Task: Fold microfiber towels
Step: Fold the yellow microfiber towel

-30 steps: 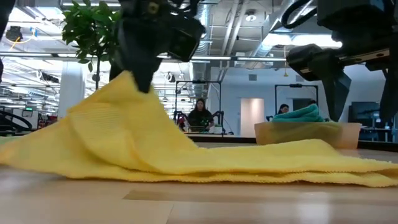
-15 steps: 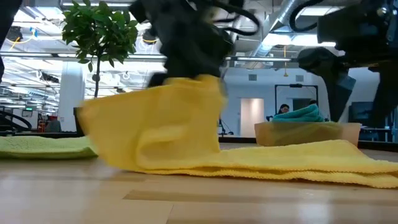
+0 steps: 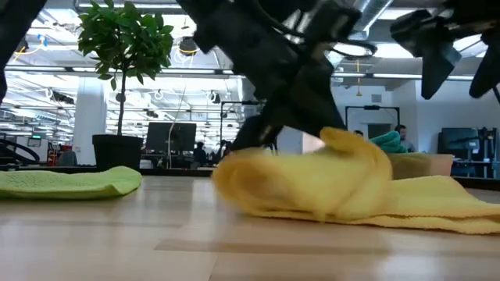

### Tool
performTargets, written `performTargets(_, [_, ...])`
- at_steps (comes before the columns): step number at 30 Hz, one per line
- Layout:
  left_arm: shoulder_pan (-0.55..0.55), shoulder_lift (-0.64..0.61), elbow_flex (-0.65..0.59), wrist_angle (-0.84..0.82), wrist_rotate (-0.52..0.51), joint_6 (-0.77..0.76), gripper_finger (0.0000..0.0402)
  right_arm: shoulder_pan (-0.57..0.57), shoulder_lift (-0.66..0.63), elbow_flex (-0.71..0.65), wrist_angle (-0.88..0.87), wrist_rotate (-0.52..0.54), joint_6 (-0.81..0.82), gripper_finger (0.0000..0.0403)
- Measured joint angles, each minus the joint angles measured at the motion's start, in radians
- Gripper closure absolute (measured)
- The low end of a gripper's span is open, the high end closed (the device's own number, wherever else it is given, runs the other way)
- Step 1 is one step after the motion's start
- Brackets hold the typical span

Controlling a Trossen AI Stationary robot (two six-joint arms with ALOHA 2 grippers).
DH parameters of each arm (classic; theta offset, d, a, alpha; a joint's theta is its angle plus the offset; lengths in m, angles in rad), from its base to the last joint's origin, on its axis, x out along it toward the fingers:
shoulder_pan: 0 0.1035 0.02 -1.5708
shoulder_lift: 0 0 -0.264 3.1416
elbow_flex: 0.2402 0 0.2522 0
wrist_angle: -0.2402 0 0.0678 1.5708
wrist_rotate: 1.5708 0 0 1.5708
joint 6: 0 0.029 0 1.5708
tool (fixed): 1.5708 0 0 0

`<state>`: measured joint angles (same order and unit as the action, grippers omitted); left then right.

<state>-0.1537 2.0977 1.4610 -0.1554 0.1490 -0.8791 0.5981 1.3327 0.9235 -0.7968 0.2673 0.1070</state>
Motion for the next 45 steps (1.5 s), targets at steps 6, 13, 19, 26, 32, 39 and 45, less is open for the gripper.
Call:
performTargets(6, [0.012, 0.127, 0.177, -0.016, 0.079, 0.064, 0.0401, 0.020, -0.034, -0.002, -0.007, 0.002, 0.044, 0.0163])
performTargets(13, [0.010, 0.180, 0.353, -0.058, 0.086, 0.149, 0.0401, 0.054, -0.037, -0.013, -0.016, 0.001, 0.069, 0.0163])
performTargets(19, [0.009, 0.181, 0.366, -0.075, 0.027, 0.161, 0.0401, 0.084, -0.039, -0.013, -0.026, 0.001, 0.072, 0.0163])
performTargets(26, [0.006, 0.180, 0.373, -0.098, 0.028, 0.175, 0.0401, 0.085, -0.035, -0.014, -0.017, 0.000, 0.129, 0.0163])
performTargets(32, [0.006, 0.180, 0.381, -0.097, 0.049, 0.205, 0.0401, 0.109, -0.030, -0.113, 0.092, -0.032, 0.164, 0.0163])
performTargets(39, [0.003, 0.180, 0.381, -0.093, 0.063, 0.206, 0.0401, 0.128, -0.029, -0.257, 0.287, -0.037, 0.276, 0.0163])
performTargets(45, [0.004, 0.180, 0.381, -0.081, 0.063, 0.206, 0.0401, 0.110, -0.029, -0.360, 0.422, -0.035, 0.318, 0.0163])
